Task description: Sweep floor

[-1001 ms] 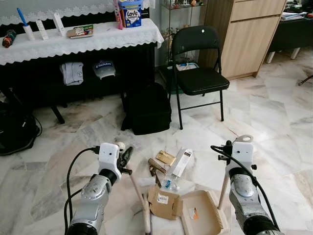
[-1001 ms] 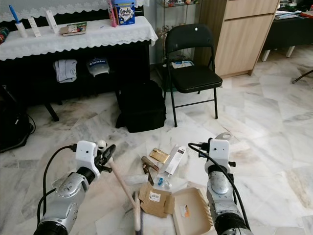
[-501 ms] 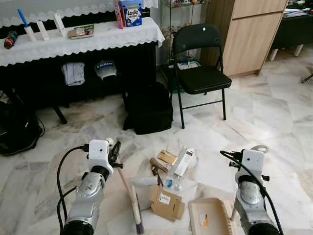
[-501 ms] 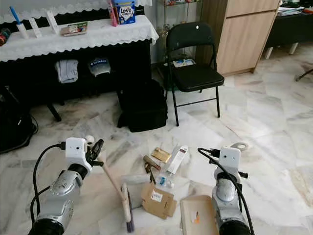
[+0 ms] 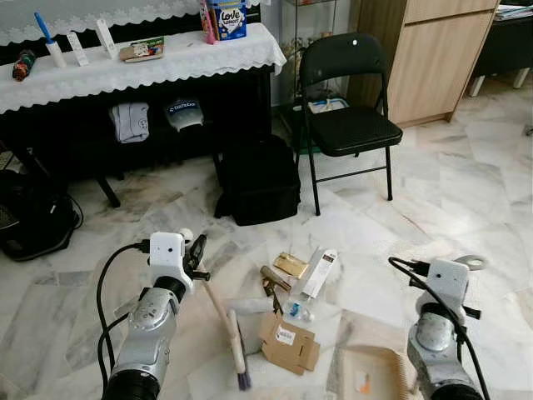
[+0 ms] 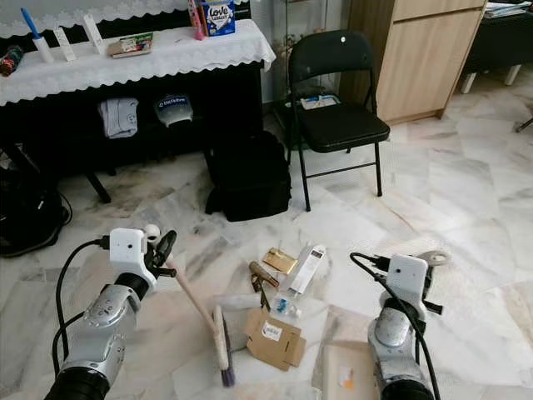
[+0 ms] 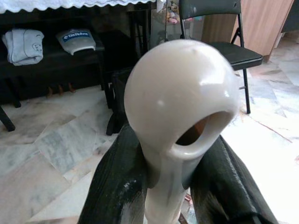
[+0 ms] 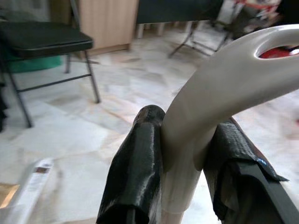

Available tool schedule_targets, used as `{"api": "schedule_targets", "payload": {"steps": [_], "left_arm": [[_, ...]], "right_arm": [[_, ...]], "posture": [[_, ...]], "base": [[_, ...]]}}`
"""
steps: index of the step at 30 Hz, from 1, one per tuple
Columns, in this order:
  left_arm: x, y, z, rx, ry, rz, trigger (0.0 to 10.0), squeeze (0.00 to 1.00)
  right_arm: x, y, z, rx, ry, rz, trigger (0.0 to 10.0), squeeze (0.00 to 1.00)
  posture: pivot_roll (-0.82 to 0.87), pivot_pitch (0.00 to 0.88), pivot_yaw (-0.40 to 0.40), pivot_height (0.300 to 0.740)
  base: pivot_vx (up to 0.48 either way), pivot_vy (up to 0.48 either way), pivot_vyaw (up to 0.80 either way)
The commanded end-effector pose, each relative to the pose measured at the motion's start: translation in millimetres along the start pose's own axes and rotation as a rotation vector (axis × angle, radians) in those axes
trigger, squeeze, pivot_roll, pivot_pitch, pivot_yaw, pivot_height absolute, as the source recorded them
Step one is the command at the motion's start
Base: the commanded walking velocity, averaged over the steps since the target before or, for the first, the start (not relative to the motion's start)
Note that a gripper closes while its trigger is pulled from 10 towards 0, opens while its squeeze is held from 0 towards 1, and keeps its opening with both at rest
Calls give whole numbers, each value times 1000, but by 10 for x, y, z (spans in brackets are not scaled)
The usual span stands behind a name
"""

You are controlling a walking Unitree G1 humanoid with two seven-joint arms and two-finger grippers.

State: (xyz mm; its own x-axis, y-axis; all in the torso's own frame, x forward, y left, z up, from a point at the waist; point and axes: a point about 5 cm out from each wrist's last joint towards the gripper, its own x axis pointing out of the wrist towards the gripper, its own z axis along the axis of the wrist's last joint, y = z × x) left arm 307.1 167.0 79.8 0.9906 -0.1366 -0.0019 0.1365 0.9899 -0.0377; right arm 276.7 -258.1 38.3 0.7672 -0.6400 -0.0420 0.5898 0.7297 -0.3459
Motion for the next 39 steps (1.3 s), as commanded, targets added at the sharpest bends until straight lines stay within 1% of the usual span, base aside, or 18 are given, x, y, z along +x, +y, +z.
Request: {"api": "schedule_targets", "payload": {"steps": [1,3,5,7,8,9,10,13,15,16,19,20,21,24,27,33,39], "left_arm": [[15,14,112,-1,-49,-9,10000,0],[1,17,102,-5,-46,-11,10000,0],[-19,20,92,-5,-40,-21,10000,0],[-24,23,89,-4,-37,-25,10000,0],[-28,31,88,-5,-36,-27,10000,0],[-28,35,88,-5,-36,-28,10000,0],[-28,37,89,-6,-35,-28,10000,0],[-29,37,88,-6,-32,-29,10000,0],[-28,44,100,-5,-41,-18,10000,0],[-12,61,150,-7,-69,12,10000,0],[15,69,212,-11,-99,34,10000,0],[24,67,234,-13,-109,36,10000,0],[38,58,276,-16,-127,35,10000,0],[46,54,310,-20,-140,34,10000,0],[52,60,352,-29,-156,37,10000,0],[40,82,385,-27,-170,46,10000,0],[41,122,457,-22,-194,59,10000,0]], "right_arm": [[-2,-140,-115,-123,18,-59,10000,0],[-5,-157,-140,-132,33,-70,10000,0],[-29,-129,-199,-79,86,-44,10000,0],[-50,-90,-221,-40,111,-17,10000,0],[-71,-52,-242,26,143,2,10000,0],[-78,-37,-247,40,152,10,10000,0],[-85,-20,-250,47,159,19,10000,0],[-102,5,-257,30,167,23,10000,0],[-112,27,-260,47,177,35,10000,0],[-112,61,-235,80,171,61,10000,0],[-103,114,-179,124,146,114,10000,0],[-103,135,-148,138,125,135,10000,0],[-102,170,-82,146,77,173,10000,0],[-101,200,-28,133,36,206,10000,0],[-98,228,-3,114,25,225,10000,0],[-85,221,-2,121,23,232,10000,0],[-76,260,83,140,-23,267,10000,0]], "posture": [[-98,30,105,740],[-97,29,104,740],[-95,27,102,740],[-95,27,102,740],[-90,28,100,740],[-89,29,99,740],[-89,29,99,740],[-87,30,99,740],[-87,27,94,740],[-89,27,91,740],[-91,25,87,740],[-91,26,86,740],[-91,24,83,740],[-92,23,81,740],[-91,21,74,740],[-90,19,66,740],[-92,18,63,740]], "base": [[0,0,0],[0,0,0],[0,0,0],[0,0,0],[0,0,0],[0,0,0],[0,0,0],[0,0,0],[0,0,0],[0,0,0],[0,0,0],[0,0,0],[0,0,0],[0,0,0],[0,0,0],[0,0,0],[0,0,0]]}}
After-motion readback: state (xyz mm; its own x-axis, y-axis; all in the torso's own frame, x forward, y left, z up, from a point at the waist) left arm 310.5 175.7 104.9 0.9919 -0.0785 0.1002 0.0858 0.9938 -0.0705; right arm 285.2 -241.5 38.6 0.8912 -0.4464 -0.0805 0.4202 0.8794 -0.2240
